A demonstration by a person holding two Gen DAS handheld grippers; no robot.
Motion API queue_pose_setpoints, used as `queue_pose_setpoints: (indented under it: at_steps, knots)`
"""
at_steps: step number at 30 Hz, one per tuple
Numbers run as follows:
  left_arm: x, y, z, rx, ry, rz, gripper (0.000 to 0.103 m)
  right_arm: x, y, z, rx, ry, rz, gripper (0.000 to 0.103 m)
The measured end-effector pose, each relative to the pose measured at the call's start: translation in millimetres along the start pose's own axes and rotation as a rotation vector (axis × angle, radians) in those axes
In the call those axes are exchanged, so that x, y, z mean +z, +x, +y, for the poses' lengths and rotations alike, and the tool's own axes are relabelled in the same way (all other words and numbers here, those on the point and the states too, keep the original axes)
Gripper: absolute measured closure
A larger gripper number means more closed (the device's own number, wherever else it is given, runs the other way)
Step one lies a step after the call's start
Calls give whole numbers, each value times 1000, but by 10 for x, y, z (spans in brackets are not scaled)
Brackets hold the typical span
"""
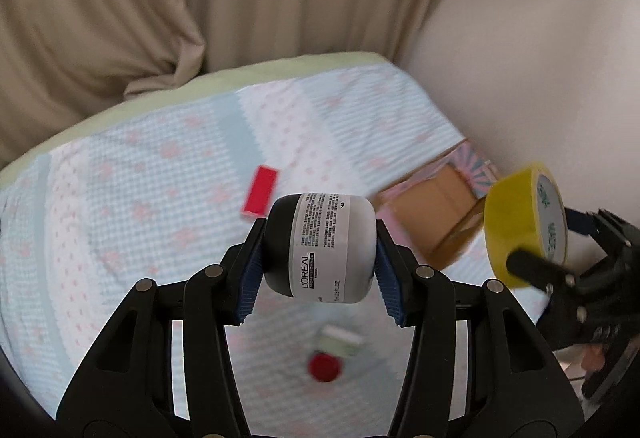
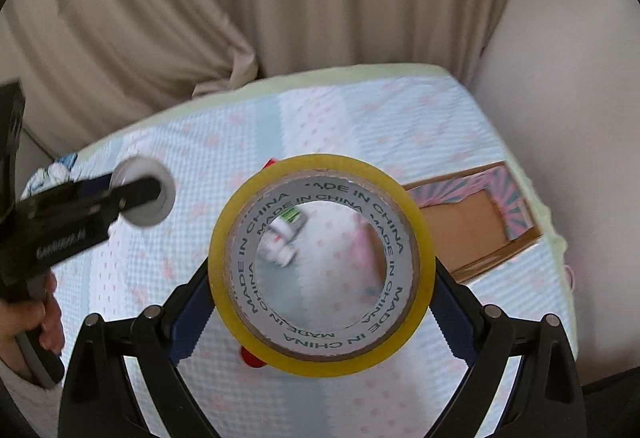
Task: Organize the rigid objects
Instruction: 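Carry the jar and tape into the cardboard box and release both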
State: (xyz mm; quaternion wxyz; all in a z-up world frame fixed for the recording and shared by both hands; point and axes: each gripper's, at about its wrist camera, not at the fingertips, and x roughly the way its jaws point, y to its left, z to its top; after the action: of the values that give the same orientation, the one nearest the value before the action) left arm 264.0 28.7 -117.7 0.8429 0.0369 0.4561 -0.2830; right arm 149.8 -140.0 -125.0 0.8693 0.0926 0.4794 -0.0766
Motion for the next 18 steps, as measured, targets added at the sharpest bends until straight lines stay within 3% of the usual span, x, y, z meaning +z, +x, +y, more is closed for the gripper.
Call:
queue_pose_setpoints:
  at_steps: [7,18]
  knots:
    - [185,176,-926,-9,-50,-17,57,257,-136,-917,-19,-63,-11,8]
    - [267,1213,-1984,11,-146,36,57,448,533,-2308,31,-191,73,8]
